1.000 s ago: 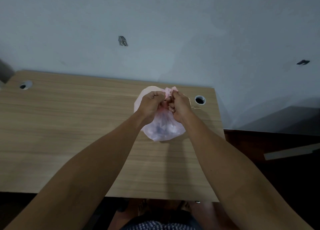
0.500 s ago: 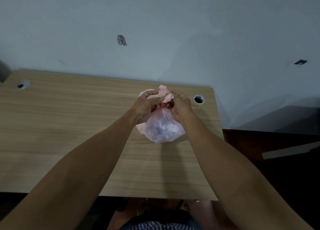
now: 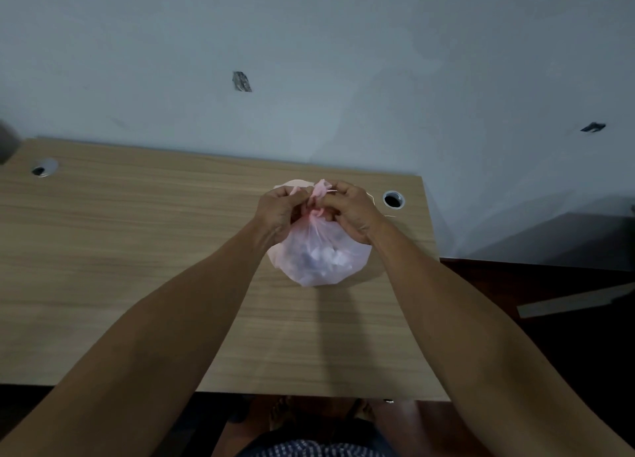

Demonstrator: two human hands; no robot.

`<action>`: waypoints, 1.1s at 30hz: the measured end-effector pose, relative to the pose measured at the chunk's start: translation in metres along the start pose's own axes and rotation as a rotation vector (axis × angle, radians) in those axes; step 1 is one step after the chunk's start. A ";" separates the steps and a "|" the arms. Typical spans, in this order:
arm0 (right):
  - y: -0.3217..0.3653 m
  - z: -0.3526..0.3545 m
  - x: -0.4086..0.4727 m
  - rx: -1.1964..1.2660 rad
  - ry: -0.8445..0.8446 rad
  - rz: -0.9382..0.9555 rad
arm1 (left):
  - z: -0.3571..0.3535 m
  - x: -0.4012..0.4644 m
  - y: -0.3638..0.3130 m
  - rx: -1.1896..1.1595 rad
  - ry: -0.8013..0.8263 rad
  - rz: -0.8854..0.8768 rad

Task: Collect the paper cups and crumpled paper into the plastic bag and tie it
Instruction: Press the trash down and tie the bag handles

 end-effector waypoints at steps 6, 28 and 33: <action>0.002 0.007 -0.001 -0.170 -0.116 0.087 | -0.004 -0.002 0.003 0.133 0.055 -0.002; 0.005 -0.003 0.000 -0.676 -0.212 0.293 | -0.017 -0.012 -0.035 1.096 -0.073 -0.490; 0.000 0.005 0.000 -0.686 -0.295 0.346 | -0.007 -0.014 -0.039 0.752 -0.009 -0.348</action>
Point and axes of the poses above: each hand's wrist, its own x-axis towards the middle knuckle, its own z-axis out of the back of the hand, y = z × x, the point moved 5 cm from there along x, towards the middle knuckle, and after that the axes turned 1 degree about -y, right-handed, at the moved point
